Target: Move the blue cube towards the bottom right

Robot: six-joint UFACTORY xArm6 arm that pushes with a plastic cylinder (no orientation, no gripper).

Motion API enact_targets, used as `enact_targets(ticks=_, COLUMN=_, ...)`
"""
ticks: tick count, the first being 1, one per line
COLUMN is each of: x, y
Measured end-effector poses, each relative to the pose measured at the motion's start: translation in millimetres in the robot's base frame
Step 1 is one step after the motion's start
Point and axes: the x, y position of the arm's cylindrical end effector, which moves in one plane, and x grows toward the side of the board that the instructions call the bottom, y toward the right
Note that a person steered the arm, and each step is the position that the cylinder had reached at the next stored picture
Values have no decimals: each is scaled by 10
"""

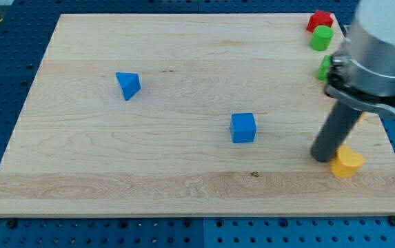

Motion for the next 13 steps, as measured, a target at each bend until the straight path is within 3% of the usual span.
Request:
enact_targets(ticks=2, x=134, y=427)
enact_targets(ticks=3, x=191, y=113)
enact_targets(ticks=5, x=369, y=-1166)
enact_targets(ticks=6, x=199, y=-1822)
enact_targets(ticks=7, x=-287, y=-2158)
enact_targets(ticks=8, x=-445, y=-2008)
enact_targets(ticks=11, x=-445, y=-658)
enact_targets(ticks=13, x=-441, y=-798)
